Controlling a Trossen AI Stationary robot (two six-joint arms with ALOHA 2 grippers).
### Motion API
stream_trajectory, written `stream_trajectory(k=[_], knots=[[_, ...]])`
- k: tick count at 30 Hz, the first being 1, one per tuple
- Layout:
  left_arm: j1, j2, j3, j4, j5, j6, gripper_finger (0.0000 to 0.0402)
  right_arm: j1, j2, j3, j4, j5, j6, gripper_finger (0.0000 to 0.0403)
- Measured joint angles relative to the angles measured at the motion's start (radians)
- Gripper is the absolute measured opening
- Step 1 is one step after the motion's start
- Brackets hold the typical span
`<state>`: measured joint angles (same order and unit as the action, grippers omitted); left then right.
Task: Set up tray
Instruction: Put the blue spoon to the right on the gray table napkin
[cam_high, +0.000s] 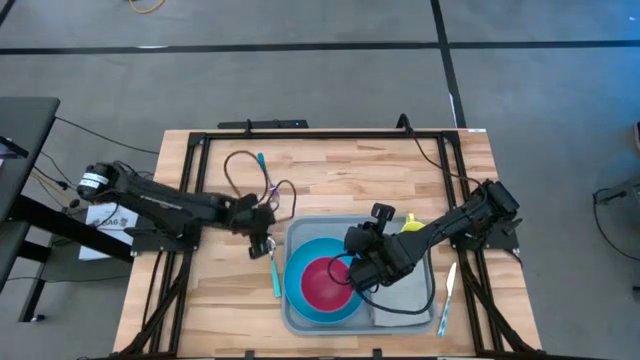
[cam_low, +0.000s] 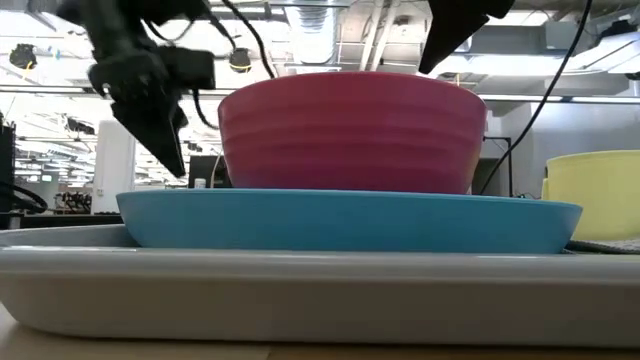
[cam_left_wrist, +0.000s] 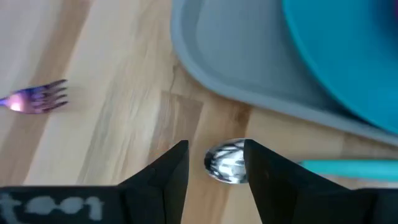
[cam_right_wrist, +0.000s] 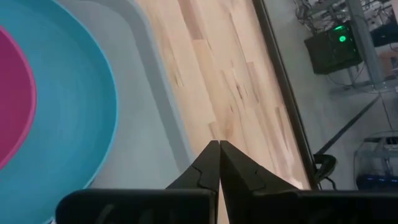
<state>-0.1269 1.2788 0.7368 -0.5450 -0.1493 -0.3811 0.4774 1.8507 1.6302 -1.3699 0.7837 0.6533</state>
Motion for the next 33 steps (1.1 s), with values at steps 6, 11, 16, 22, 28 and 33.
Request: stream_trajectory(k=[6, 11, 16, 22, 28, 33], knots=[[0.122, 0.088, 0.000, 0.000, 0.170, 0.107, 0.0142, 0.000, 0.000, 0.000, -0.014, -0.001, 0.000, 0.0003], [0.152, 0.183, 0.000, 0.020, 0.270, 0.171, 0.0142, 0.000, 0.000, 0.000, -0.020, -0.004, 0.001, 0.0003], [0.193, 0.194, 0.000, 0.038, 0.271, 0.219, 0.0142, 0.000, 0.000, 0.000, -0.018, -0.025, 0.001, 0.0003], [0.247, 0.155, 0.003, 0.006, 0.284, 0.291, 0.0142, 0.000, 0.000, 0.000, -0.017, -0.035, 0.012, 0.0003], [0.291, 0.188, -0.009, -0.025, 0.389, 0.317, 0.0142, 0.000, 0.000, 0.000, -0.017, -0.037, 0.012, 0.0003], [0.292, 0.214, -0.043, 0.066, 0.485, 0.318, 0.0142, 0.000, 0.000, 0.000, -0.017, -0.037, 0.012, 0.0003]])
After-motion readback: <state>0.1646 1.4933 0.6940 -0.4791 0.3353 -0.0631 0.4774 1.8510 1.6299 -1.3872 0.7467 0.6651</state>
